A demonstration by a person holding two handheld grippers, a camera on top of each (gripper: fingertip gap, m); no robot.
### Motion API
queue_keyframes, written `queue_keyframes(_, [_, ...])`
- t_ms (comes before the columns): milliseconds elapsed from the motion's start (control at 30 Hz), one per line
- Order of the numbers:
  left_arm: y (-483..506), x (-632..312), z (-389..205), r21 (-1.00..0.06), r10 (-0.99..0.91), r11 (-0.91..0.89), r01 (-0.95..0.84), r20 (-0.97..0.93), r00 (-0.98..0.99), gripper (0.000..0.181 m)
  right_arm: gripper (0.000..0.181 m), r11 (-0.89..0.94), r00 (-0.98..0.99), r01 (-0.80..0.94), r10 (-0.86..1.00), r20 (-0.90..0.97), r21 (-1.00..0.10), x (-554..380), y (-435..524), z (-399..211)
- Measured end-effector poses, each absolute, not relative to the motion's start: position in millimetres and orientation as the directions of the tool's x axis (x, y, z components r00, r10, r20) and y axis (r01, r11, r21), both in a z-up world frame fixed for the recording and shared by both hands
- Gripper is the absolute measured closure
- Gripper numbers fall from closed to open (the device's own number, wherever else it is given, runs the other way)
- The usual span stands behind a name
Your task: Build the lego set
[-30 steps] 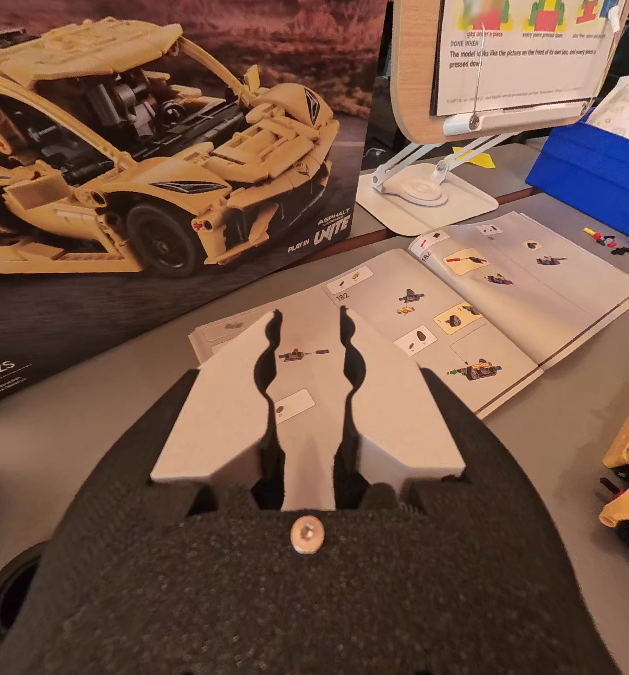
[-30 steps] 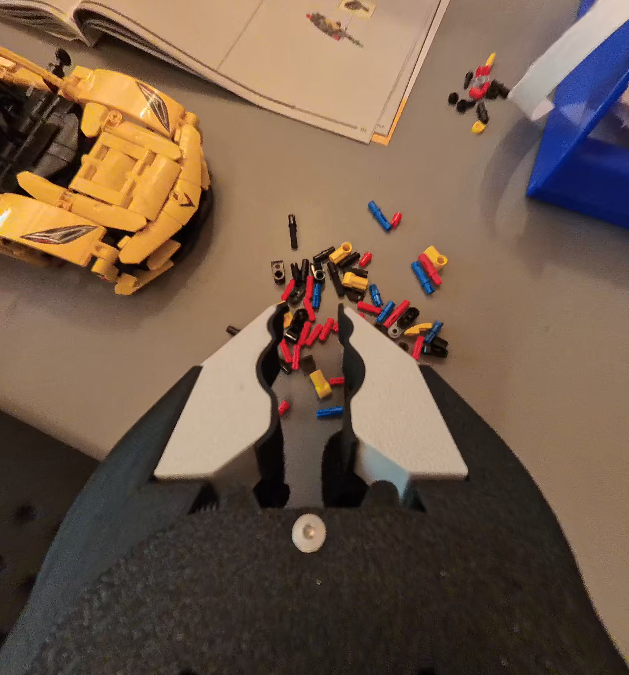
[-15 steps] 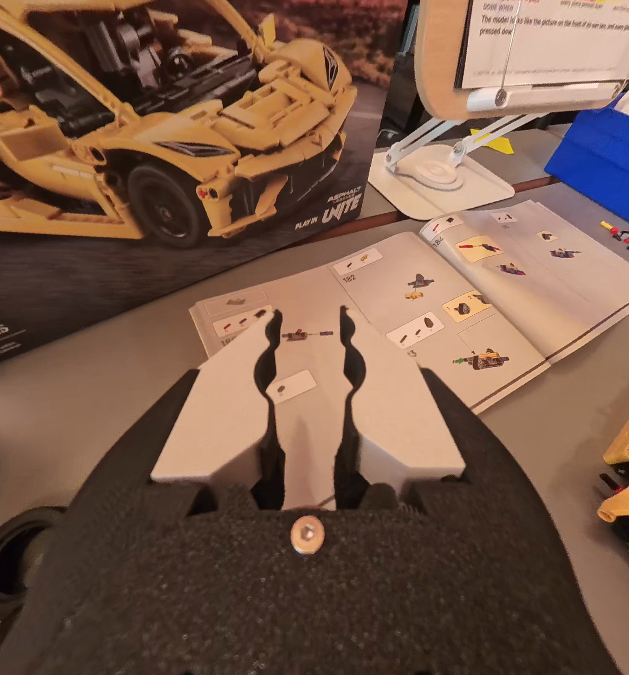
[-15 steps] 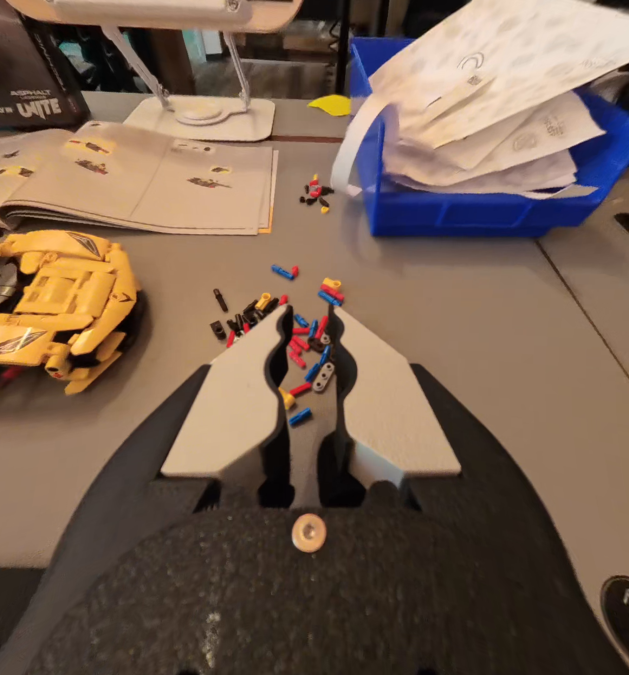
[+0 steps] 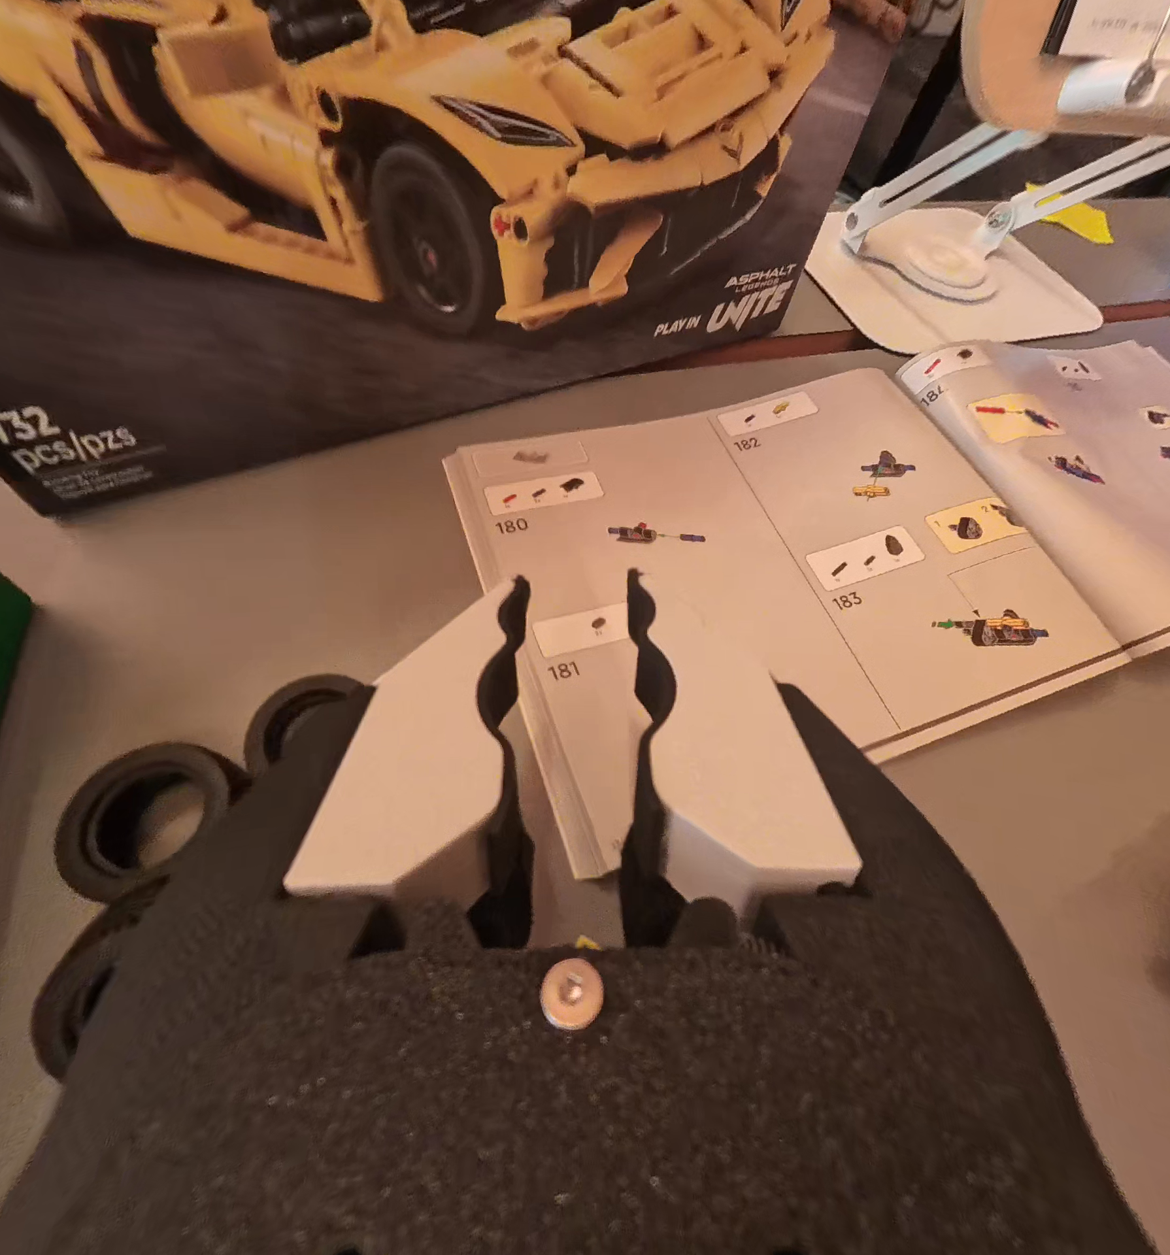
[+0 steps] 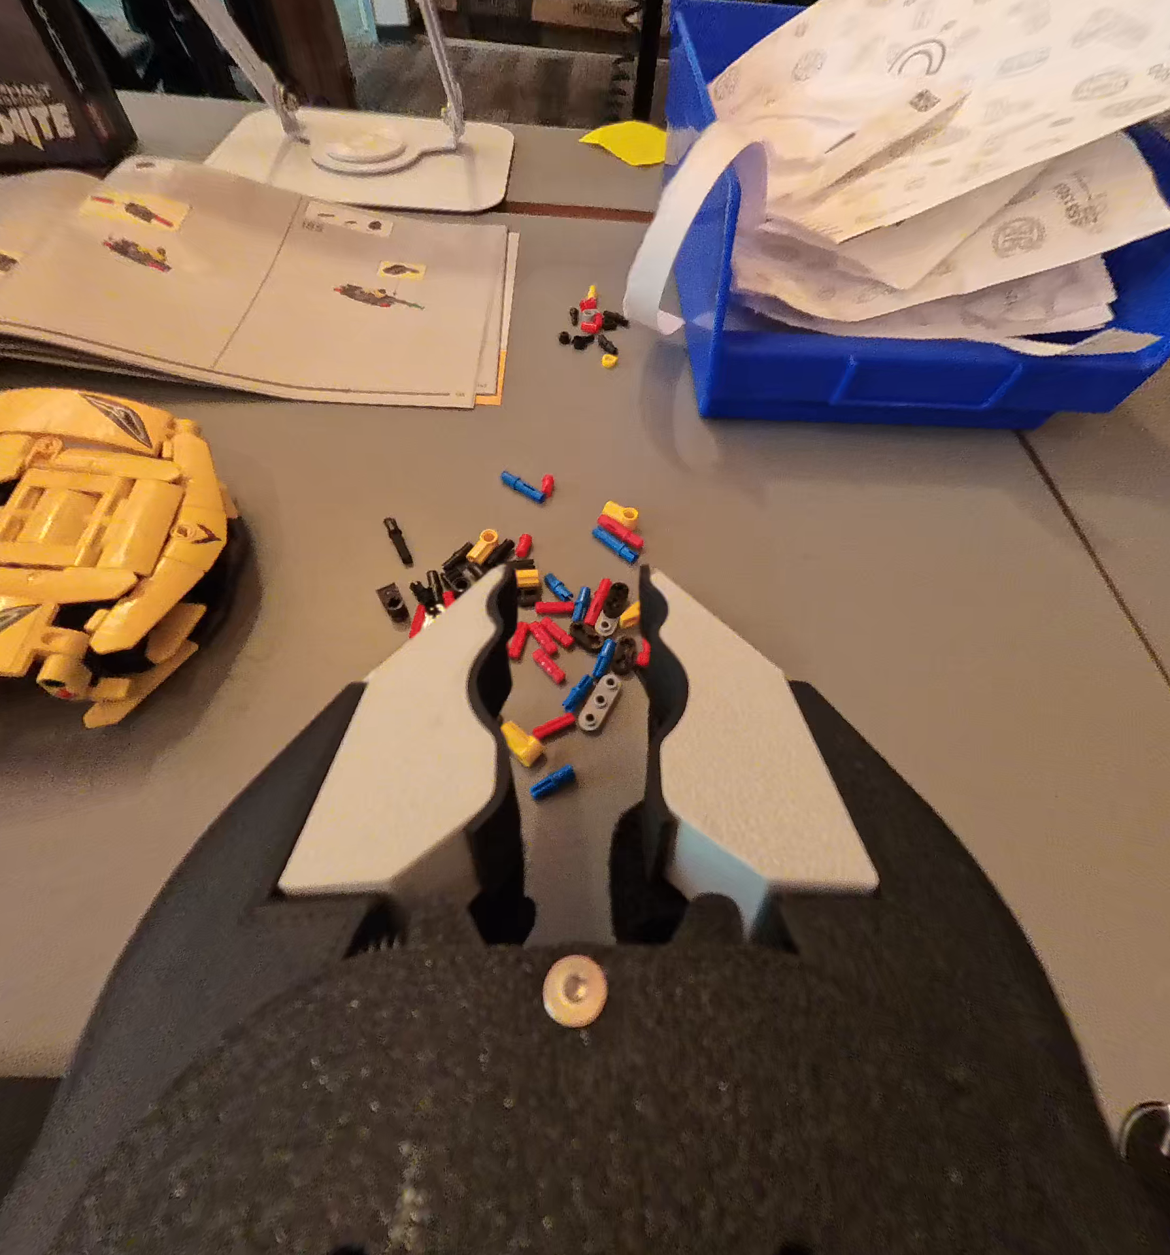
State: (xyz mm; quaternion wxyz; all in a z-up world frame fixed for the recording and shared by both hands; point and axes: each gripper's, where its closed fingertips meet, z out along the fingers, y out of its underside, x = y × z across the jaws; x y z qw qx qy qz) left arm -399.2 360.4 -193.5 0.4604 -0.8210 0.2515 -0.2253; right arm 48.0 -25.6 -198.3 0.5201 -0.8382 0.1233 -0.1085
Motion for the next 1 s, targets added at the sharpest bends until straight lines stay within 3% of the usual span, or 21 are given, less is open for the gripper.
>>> queue_keyframes(367, [350.5,-387.1,-199.4,-0.825,-0.606,-0.502,-0.258,0.123,0.786,0.152,0.149,-0.500,0.974,-0.119,-0.226,-0.003,-0.858,36.9,-18.8,-212.7])
queue_keyframes(667, [346.6,-383.1,-194.4,-0.837,-0.631,-0.437,-0.330,0.023,0.776,0.152,0.142,-0.432,0.981,-0.177,-0.145,-0.126,-0.884,28.5,-19.5,-200.4])
queue_keyframes(733, [343.6,-383.2,-198.9,-0.827,-0.650,-0.439,-0.351,0.022,0.759,0.152,0.157,-0.443,0.995,-0.101,-0.041,-0.092,-0.891,23.2,-20.7,-194.5])
queue_keyframes(800, [339.6,-387.7,-209.5,-0.808,-0.653,-0.456,-0.374,0.018,0.757,0.152,0.168,-0.473,0.994,0.106,0.062,0.087,-0.875,29.0,-26.7,-193.1])
queue_keyframes(867, [333.5,-385.1,-212.1,-0.801,-0.656,-0.477,-0.362,0.051,0.753,0.152,0.163,-0.547,0.977,0.211,0.142,0.158,-0.810,31.5,-33.5,-207.1])
queue_keyframes(1000, [322.1,-363.2,-199.8,-0.826,-0.696,-0.455,-0.332,0.098,0.712,0.152,0.162,-0.608,0.963,0.243,0.242,0.114,-0.756,24.8,-34.9,-230.6])
